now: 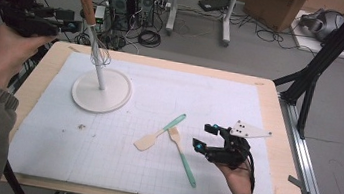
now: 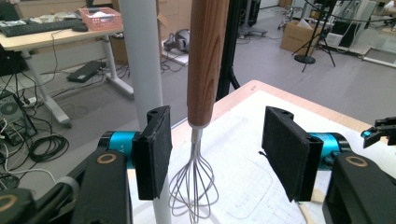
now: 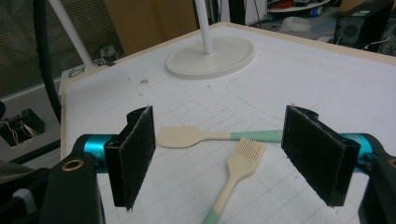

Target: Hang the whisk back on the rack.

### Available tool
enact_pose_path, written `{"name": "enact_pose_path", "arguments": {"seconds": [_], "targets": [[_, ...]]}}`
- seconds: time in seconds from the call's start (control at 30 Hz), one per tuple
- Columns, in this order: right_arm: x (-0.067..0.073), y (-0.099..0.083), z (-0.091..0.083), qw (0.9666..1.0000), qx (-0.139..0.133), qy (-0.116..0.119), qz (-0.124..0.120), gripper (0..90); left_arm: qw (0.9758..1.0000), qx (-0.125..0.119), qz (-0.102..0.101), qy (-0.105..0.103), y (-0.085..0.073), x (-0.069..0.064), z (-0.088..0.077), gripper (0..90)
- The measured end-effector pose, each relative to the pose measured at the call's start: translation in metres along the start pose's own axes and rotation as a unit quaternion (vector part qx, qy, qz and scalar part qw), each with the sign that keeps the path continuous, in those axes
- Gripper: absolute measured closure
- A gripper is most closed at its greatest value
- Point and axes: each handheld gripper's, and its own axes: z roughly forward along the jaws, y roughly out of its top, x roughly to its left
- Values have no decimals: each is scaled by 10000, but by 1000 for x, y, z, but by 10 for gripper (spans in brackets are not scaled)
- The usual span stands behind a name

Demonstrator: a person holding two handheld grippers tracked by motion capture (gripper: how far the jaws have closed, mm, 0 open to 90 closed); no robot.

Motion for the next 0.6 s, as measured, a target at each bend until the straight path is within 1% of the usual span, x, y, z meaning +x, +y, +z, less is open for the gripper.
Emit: {"name": "enact_pose_path", "arguments": {"seconds": [0.07,0.17,0.23,0.5,0.6], "targets": [[0,0,-1,10000,-7,-14,0,253,10000,-43,-43,-22,-1,1,-2,387],[0,0,-1,10000,-34,-48,4,253,9999,-90,-54,-19,-2,1,-4,384],[0,0,-1,10000,-25,-54,-6,253,9999,-87,-62,7,-2,1,-6,376],[0,0,-1,10000,-26,-49,-12,253,10000,-25,-43,6,-5,2,-7,369],[-1,0,-1,10000,-29,-55,-26,253,10000,-66,-33,-1,-4,0,-7,368]]}}
